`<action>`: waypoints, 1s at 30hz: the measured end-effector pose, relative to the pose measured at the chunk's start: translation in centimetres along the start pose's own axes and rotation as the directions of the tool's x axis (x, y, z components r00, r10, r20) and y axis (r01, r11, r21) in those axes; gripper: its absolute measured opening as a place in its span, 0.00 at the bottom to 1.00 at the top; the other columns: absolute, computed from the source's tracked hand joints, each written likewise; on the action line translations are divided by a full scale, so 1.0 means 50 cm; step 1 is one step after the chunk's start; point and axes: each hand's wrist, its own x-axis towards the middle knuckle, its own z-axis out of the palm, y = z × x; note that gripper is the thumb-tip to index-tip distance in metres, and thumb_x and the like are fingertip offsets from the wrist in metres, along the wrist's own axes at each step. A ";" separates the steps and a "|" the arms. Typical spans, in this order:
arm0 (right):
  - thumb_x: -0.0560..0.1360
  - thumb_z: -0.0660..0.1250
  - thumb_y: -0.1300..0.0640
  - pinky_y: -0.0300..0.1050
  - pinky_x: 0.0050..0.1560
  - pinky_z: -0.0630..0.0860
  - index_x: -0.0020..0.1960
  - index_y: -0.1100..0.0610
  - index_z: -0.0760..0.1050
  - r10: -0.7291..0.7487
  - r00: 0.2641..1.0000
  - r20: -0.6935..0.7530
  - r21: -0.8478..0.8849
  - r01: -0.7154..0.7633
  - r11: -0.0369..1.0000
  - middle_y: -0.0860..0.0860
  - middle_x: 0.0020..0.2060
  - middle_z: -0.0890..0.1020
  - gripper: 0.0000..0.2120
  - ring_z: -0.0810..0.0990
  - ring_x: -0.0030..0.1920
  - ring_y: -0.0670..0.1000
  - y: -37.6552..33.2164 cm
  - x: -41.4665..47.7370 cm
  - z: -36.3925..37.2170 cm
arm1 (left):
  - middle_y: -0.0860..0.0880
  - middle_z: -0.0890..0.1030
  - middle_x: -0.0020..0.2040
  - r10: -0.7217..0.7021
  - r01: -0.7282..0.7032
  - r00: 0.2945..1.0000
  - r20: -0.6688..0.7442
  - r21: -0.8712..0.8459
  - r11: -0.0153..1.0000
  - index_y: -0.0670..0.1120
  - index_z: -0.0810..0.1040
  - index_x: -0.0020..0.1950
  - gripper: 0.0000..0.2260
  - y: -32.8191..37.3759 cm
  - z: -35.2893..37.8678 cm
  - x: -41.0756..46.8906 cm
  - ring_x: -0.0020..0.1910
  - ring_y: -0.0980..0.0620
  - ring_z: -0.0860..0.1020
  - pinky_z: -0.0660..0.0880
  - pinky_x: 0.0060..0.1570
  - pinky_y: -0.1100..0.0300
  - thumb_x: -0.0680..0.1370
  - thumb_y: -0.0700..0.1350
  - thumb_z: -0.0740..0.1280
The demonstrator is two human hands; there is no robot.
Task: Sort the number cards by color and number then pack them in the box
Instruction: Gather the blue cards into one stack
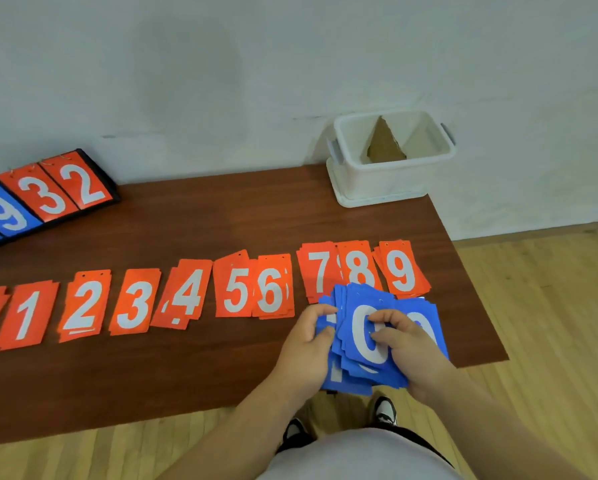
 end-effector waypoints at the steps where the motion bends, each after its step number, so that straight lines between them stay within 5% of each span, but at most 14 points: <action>1: 0.79 0.64 0.65 0.59 0.52 0.82 0.54 0.53 0.79 0.008 1.000 -0.005 -0.007 -0.008 1.000 0.57 0.53 0.84 0.10 0.85 0.51 0.61 0.007 -0.003 -0.005 | 0.61 0.77 0.59 0.003 -0.003 1.000 0.017 0.008 1.000 0.61 0.75 0.61 0.11 -0.002 0.007 0.002 0.56 0.57 0.78 0.79 0.55 0.58 0.86 0.45 0.58; 7: 0.79 0.64 0.65 0.56 0.49 0.82 0.58 0.56 0.77 0.107 0.994 0.015 0.050 -0.107 0.993 0.61 0.55 0.83 0.10 0.84 0.54 0.65 0.009 -0.001 -0.056 | 0.49 0.80 0.51 -0.016 0.016 0.995 0.099 0.001 1.000 0.62 0.77 0.56 0.13 0.002 0.072 0.020 0.45 0.46 0.78 0.79 0.50 0.43 0.83 0.43 0.61; 11: 0.77 0.66 0.68 0.59 0.52 0.81 0.58 0.60 0.76 0.129 0.985 0.112 0.223 -0.151 0.963 0.64 0.57 0.83 0.10 0.84 0.53 0.65 0.008 0.016 -0.123 | 0.51 0.79 0.53 -0.035 0.043 0.986 0.166 -0.044 0.998 0.65 0.78 0.59 0.17 0.024 0.132 0.040 0.50 0.49 0.77 0.77 0.53 0.50 0.82 0.44 0.57; 14: 0.77 0.66 0.70 0.57 0.49 0.81 0.58 0.61 0.76 0.099 0.993 0.066 0.232 -0.112 0.966 0.63 0.56 0.83 0.12 0.84 0.51 0.64 0.003 0.043 -0.180 | 0.58 0.78 0.61 -0.073 0.090 0.982 0.176 -0.092 0.992 0.62 0.77 0.65 0.17 0.031 0.179 0.064 0.56 0.59 0.79 0.76 0.52 0.64 0.83 0.47 0.56; 18: 0.76 0.67 0.69 0.58 0.48 0.81 0.54 0.56 0.77 0.045 0.998 -0.042 0.056 -0.042 0.998 0.60 0.56 0.81 0.11 0.83 0.54 0.66 -0.011 0.091 -0.283 | 0.49 0.79 0.57 -0.165 0.175 0.982 -0.087 0.123 0.977 0.57 0.69 0.75 0.19 -0.010 0.239 0.118 0.48 0.52 0.78 0.74 0.47 0.58 0.84 0.52 0.60; 22: 0.76 0.68 0.67 0.58 0.48 0.83 0.52 0.53 0.78 0.038 0.997 -0.066 -0.047 -0.041 0.998 0.56 0.55 0.81 0.10 0.83 0.52 0.62 -0.009 0.131 -0.367 | 0.44 0.64 0.70 -0.275 0.421 0.891 -0.360 0.432 0.798 0.55 0.57 0.80 0.31 -0.062 0.268 0.154 0.63 0.43 0.72 0.74 0.47 0.54 0.80 0.55 0.67; 30: 0.77 0.68 0.66 0.52 0.43 0.82 0.54 0.52 0.77 0.087 0.996 -0.011 -0.140 -0.088 0.986 0.56 0.55 0.80 0.11 0.83 0.52 0.61 -0.006 0.168 -0.455 | 0.45 0.56 0.70 -0.332 0.606 0.768 -0.548 0.452 0.655 0.57 0.47 0.80 0.44 -0.073 0.362 0.185 0.63 0.40 0.64 0.78 0.55 0.49 0.74 0.49 0.75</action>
